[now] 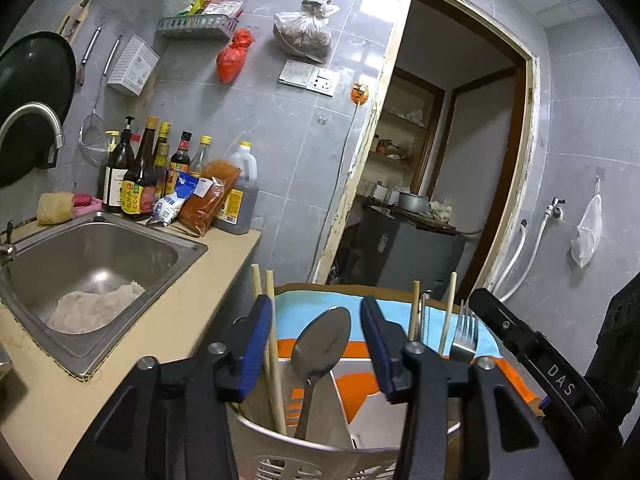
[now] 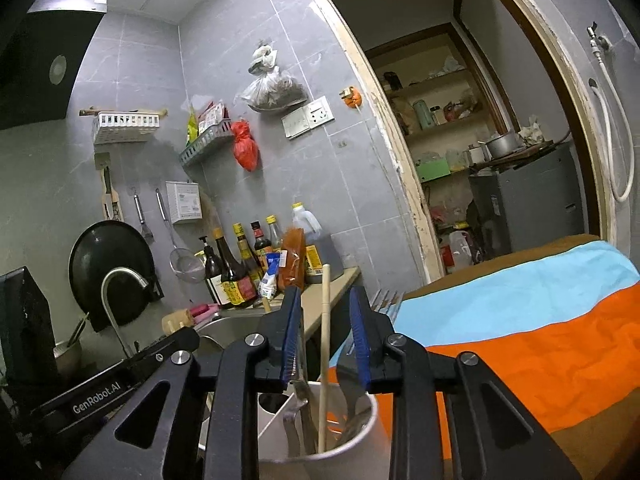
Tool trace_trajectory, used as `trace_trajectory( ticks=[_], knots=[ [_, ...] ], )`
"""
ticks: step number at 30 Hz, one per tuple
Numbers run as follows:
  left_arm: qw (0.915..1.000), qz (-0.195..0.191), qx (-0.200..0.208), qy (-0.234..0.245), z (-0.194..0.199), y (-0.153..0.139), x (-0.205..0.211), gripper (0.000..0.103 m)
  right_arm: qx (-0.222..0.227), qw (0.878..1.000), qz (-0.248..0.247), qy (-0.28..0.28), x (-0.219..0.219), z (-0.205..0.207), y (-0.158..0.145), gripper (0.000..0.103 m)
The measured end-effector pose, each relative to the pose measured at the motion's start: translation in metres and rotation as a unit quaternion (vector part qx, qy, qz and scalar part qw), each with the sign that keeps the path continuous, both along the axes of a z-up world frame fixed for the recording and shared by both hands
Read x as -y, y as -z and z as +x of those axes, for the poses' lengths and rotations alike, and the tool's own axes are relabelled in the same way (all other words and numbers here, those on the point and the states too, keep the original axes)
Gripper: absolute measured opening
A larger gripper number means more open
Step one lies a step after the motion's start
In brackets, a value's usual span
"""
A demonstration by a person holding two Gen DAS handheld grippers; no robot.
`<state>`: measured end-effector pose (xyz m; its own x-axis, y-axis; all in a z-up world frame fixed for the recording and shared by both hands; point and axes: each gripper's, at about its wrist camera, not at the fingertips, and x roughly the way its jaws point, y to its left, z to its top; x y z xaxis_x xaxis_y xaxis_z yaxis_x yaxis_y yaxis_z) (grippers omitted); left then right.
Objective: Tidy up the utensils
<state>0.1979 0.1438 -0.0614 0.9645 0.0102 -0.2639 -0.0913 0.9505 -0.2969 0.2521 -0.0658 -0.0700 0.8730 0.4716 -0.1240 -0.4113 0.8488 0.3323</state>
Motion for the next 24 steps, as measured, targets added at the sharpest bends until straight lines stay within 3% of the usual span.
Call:
trace_trajectory(
  ticks=[3,6,9,12,17,24],
  knots=[
    [1.0,-0.001,-0.002,0.0,-0.001,-0.005,0.0,0.051,-0.005,1.0,-0.001,0.011,0.006,-0.004,-0.006,0.031],
    [0.9999,0.001,-0.011,0.005,-0.001,-0.014,0.002,0.052,-0.012,1.0,-0.007,0.02,0.012,-0.008,-0.014,0.032],
    [0.9995,0.002,-0.025,0.019,0.0,-0.023,0.005,0.062,-0.022,0.999,-0.015,0.027,0.018,-0.013,-0.022,0.032],
    [0.9986,0.009,-0.042,0.032,-0.001,-0.033,0.011,0.068,-0.032,0.998,-0.026,0.04,0.027,-0.021,-0.031,0.047],
    [0.9961,0.02,-0.071,0.049,-0.004,-0.042,0.026,0.079,-0.046,0.996,-0.051,0.051,0.04,-0.031,-0.045,0.049],
    [0.9932,0.007,-0.103,0.054,-0.014,-0.051,0.043,0.099,-0.073,0.992,-0.078,0.073,0.064,-0.049,-0.06,0.068]
  ],
)
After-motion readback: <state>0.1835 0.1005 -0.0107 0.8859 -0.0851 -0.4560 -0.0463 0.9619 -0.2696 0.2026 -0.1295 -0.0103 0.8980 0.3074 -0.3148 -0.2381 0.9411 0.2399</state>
